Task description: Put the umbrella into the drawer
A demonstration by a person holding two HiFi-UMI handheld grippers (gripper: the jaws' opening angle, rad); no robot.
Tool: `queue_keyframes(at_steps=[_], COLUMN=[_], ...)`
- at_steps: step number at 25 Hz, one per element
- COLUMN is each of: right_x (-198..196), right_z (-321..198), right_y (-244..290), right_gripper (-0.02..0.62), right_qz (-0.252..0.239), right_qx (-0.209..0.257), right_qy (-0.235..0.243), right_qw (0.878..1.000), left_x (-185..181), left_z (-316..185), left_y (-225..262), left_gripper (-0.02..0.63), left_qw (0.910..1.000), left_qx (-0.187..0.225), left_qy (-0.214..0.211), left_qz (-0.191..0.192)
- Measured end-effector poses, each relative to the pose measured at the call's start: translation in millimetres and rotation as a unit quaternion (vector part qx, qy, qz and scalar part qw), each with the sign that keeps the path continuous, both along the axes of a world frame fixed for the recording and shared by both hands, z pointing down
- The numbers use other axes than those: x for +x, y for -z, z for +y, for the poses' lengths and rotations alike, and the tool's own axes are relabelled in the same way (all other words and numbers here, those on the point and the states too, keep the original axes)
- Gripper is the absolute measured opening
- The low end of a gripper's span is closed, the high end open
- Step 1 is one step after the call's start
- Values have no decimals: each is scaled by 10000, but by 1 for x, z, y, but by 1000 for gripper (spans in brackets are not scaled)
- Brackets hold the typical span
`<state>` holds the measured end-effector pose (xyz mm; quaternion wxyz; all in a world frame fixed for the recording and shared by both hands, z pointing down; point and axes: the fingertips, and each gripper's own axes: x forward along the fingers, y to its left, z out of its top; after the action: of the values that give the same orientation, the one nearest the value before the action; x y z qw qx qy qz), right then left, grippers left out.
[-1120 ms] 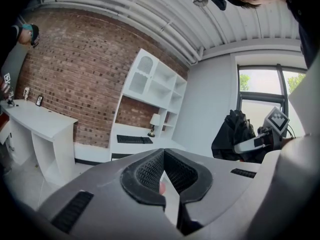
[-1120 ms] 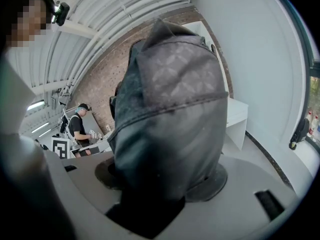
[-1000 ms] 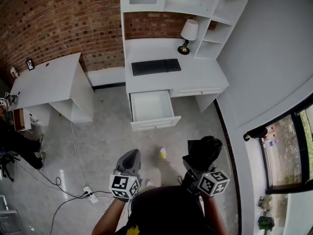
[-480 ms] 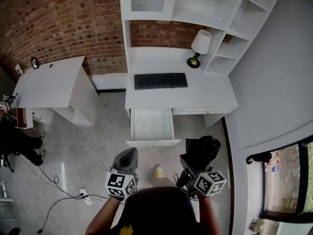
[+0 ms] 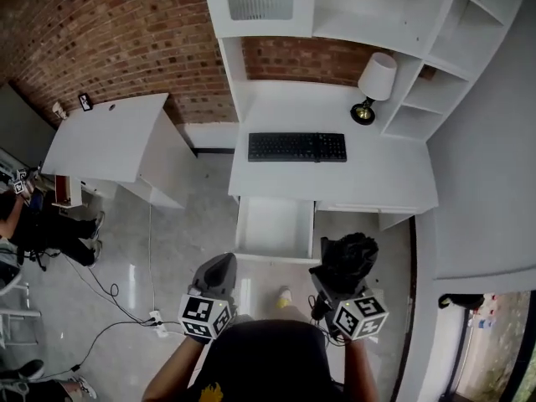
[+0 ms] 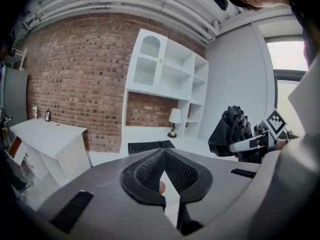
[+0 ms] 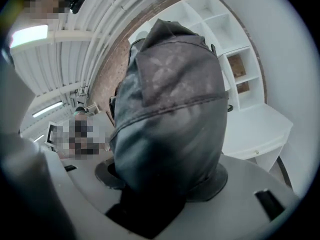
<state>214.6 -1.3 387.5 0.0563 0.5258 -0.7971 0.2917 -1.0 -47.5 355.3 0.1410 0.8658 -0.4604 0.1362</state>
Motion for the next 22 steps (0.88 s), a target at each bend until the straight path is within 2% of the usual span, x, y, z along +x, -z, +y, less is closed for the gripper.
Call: queue_keyframes(at_steps=[3,7,9,15,22], right_x=[-3,-5,-3,8,-2], right_z=[-18,-36,-41,-60,-82], right_y=[-8,-18,-21,-16,-11], right_gripper=[270,269,268,270,268], right_qz=[-149,-715,-810,-602,-234], right_qx=[-85,-136,-225,-205,-224], right_qy=[238,121,54,-192,-620], right_qw=[9996,9973,9964,9978,9976], left_x=[-3,-6,-6,-3,-12], left_z=[-9,-18,-22,-51,-85], left_y=[1,-10,-13,-20,-30], left_gripper=[17,17,17,17,17], left_qw=[9997,9990,9987,9995,9984], left_qx=[-57,-209,-320,-313,-188], left_qy=[199,175,161,21,-464], left_qz=[-100,-341,-352,-4,278])
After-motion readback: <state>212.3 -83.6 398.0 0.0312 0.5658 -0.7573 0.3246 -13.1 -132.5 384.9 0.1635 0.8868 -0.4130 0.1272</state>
